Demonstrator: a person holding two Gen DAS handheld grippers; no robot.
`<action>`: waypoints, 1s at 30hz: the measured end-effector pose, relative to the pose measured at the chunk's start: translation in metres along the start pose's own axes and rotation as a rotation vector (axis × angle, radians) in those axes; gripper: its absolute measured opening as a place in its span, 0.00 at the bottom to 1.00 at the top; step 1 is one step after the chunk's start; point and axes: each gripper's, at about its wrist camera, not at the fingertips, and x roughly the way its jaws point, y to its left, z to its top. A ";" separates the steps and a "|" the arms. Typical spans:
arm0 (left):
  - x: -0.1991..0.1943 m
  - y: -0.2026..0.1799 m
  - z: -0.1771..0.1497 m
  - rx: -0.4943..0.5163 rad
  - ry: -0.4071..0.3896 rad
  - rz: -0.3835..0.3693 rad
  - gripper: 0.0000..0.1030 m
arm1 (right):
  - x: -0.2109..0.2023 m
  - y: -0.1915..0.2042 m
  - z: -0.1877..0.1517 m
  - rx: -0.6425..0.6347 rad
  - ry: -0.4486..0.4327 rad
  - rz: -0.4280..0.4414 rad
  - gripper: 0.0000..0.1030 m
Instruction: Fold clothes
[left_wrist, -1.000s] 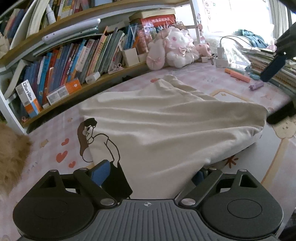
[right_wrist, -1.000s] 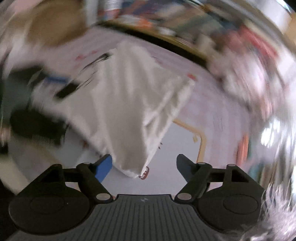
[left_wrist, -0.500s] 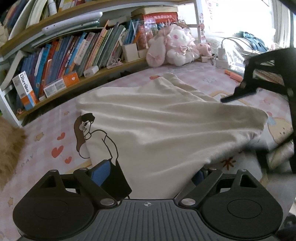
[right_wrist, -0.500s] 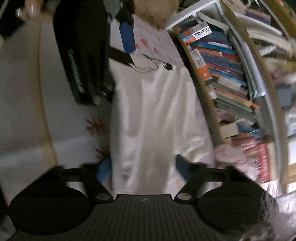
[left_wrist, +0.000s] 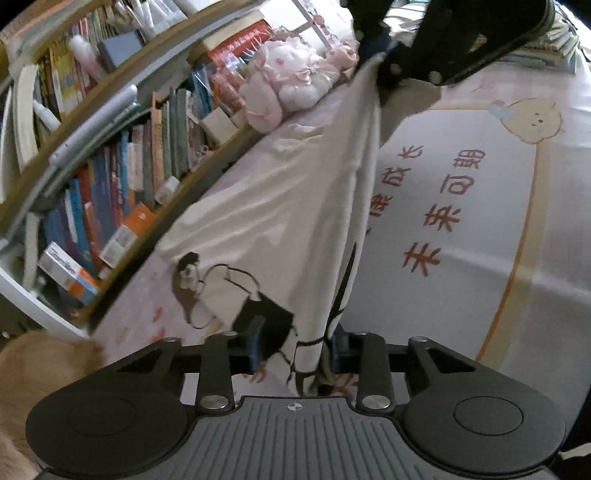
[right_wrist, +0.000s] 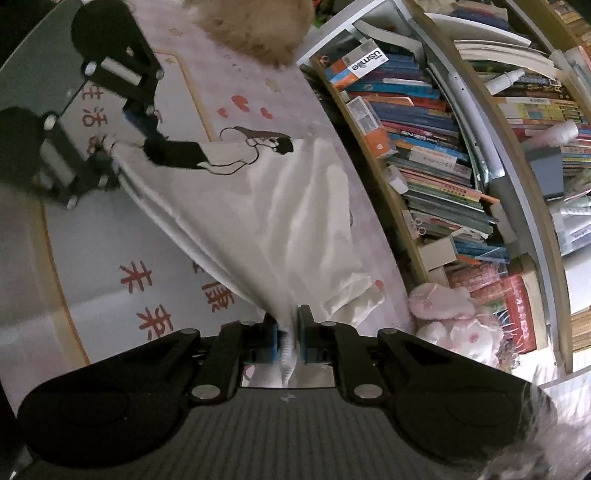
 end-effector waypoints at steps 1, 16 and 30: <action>0.000 0.001 0.000 0.011 -0.002 0.004 0.25 | 0.000 0.003 -0.003 -0.009 0.001 0.002 0.09; -0.010 0.005 0.009 0.107 0.019 -0.116 0.05 | 0.007 0.036 -0.029 -0.085 0.090 0.064 0.07; -0.123 0.044 0.026 0.152 -0.048 -0.388 0.05 | -0.110 -0.002 -0.020 0.164 0.076 0.331 0.07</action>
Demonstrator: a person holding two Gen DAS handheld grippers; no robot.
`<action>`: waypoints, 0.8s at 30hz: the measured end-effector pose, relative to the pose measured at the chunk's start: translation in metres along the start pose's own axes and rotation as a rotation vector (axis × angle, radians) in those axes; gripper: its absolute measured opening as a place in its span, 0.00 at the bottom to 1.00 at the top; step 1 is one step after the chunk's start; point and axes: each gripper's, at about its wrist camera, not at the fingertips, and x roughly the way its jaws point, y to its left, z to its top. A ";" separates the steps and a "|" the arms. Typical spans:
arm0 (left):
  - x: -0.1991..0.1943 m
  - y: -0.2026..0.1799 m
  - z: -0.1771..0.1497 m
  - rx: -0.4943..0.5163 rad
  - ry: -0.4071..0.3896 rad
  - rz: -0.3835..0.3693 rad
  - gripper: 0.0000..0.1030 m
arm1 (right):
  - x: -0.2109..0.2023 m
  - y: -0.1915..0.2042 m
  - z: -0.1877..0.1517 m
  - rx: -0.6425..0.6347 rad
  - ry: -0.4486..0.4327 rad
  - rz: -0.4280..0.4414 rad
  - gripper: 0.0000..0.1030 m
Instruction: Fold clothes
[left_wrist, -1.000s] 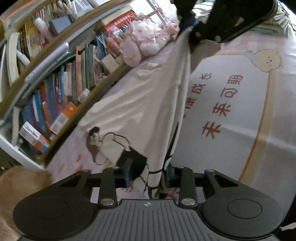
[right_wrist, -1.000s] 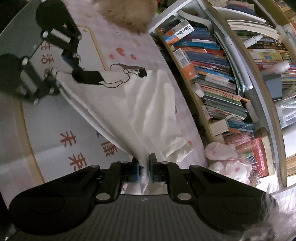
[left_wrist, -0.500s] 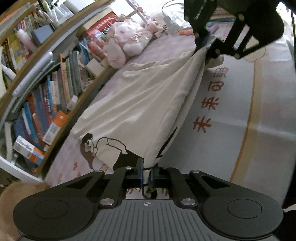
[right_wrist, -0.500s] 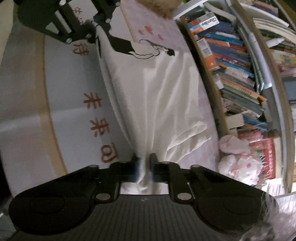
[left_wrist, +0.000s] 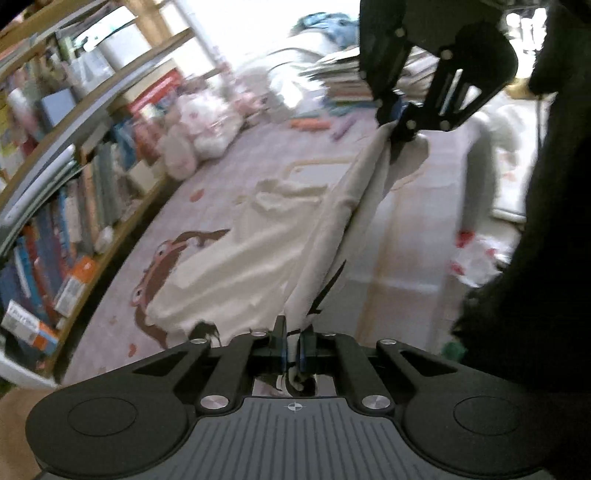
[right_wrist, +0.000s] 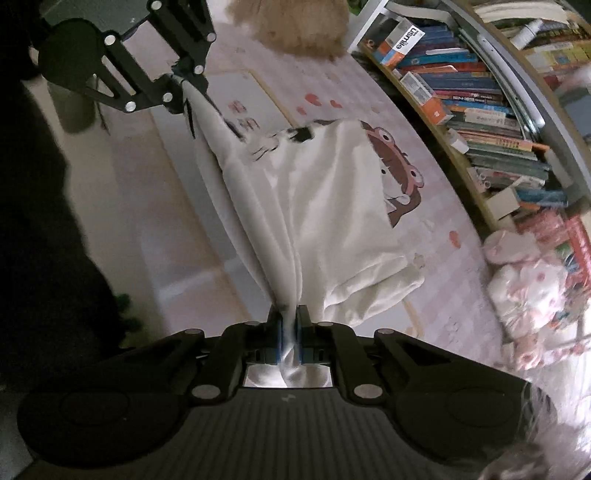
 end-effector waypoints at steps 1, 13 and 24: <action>-0.005 -0.002 0.003 0.006 -0.003 -0.015 0.05 | -0.006 0.001 -0.001 0.015 0.007 0.016 0.06; -0.009 0.049 0.032 -0.093 -0.013 0.023 0.05 | -0.033 -0.034 0.018 0.017 -0.070 -0.035 0.06; 0.057 0.107 0.045 -0.220 0.095 0.015 0.06 | 0.036 -0.115 0.033 0.016 -0.093 0.048 0.06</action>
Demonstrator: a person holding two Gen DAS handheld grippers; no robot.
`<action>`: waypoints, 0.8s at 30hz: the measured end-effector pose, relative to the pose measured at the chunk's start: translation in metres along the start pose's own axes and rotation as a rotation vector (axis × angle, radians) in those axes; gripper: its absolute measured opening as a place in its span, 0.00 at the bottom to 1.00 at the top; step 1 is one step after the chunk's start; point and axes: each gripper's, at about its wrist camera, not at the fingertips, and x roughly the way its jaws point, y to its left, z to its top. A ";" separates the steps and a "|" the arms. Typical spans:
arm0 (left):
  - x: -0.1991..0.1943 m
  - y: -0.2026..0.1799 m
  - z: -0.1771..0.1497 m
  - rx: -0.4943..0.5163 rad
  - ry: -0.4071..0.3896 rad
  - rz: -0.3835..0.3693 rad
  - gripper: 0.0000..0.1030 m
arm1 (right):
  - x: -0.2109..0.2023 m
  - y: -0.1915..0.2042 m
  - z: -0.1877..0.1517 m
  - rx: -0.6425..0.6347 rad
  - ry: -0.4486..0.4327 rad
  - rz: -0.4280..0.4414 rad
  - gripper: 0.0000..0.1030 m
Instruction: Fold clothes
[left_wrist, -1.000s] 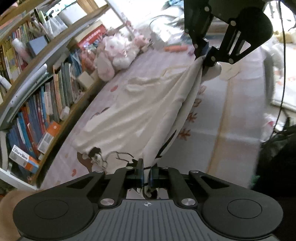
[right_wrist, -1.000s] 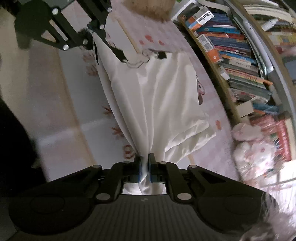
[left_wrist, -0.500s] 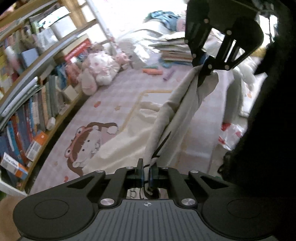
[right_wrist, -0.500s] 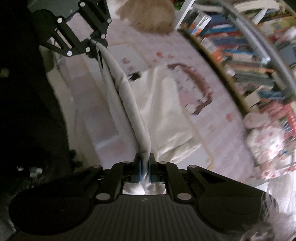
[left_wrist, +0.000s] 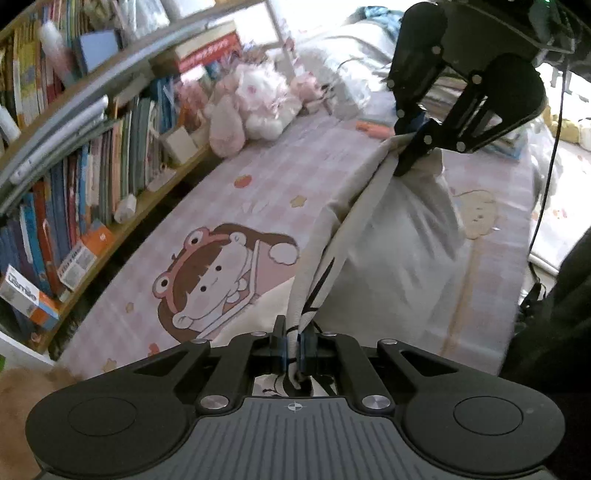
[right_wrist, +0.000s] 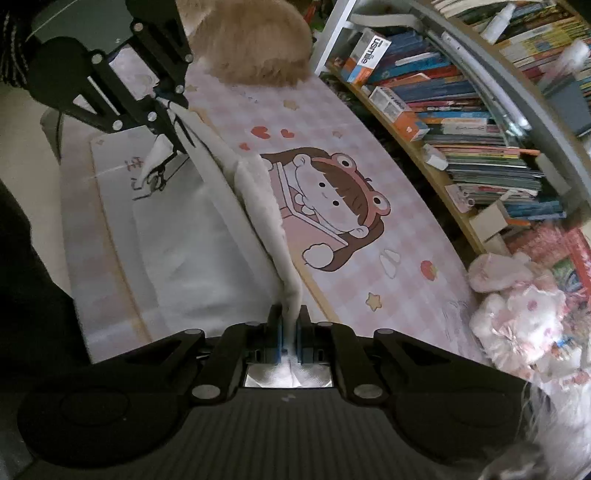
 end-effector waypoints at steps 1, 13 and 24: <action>0.008 0.005 0.002 -0.009 0.016 -0.001 0.06 | 0.008 -0.007 0.000 0.001 0.002 0.015 0.06; 0.090 0.040 -0.018 -0.074 0.193 0.051 0.77 | 0.107 -0.056 0.001 0.062 0.051 0.142 0.14; 0.035 0.086 -0.097 -0.887 -0.164 -0.110 0.63 | 0.082 -0.090 -0.050 0.700 -0.163 -0.038 0.17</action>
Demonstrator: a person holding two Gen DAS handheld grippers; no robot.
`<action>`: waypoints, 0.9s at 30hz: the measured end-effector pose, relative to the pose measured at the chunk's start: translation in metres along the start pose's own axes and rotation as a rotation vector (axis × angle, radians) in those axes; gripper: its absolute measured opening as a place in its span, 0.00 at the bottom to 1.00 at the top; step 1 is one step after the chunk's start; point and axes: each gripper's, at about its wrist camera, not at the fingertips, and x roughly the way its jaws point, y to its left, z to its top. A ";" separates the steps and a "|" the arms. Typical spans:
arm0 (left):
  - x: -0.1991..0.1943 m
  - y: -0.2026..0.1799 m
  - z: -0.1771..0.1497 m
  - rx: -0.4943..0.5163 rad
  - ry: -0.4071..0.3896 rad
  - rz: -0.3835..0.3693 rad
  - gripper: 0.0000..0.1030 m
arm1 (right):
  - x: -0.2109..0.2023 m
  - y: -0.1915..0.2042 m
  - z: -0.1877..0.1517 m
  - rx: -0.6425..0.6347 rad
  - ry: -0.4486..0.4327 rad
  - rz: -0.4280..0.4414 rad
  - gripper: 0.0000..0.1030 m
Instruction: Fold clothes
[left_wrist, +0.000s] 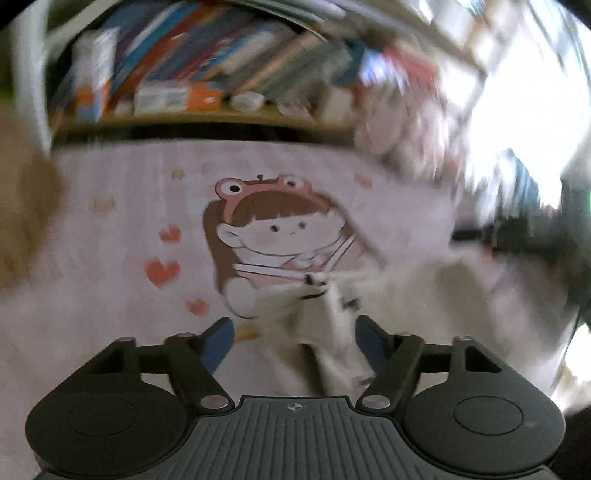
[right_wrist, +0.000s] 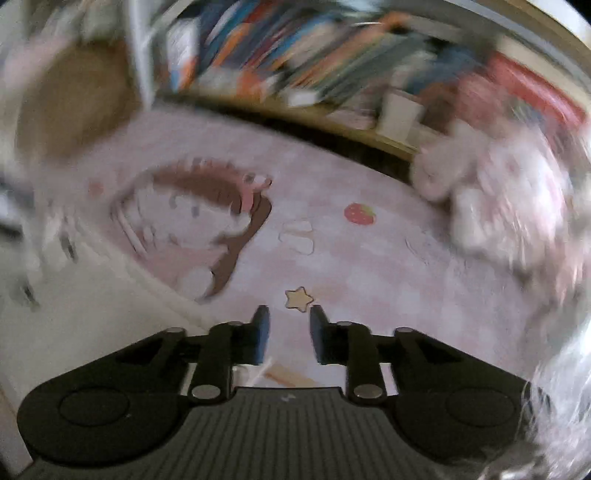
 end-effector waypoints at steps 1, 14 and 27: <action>0.001 0.003 -0.005 -0.053 -0.026 -0.012 0.55 | -0.008 -0.001 -0.005 0.062 -0.013 0.029 0.17; 0.035 0.035 -0.015 -0.423 -0.085 -0.148 0.08 | 0.016 -0.006 -0.052 0.554 0.029 0.005 0.04; 0.065 0.066 -0.024 -0.650 -0.037 -0.120 0.12 | 0.026 -0.011 -0.060 0.578 0.034 0.012 0.01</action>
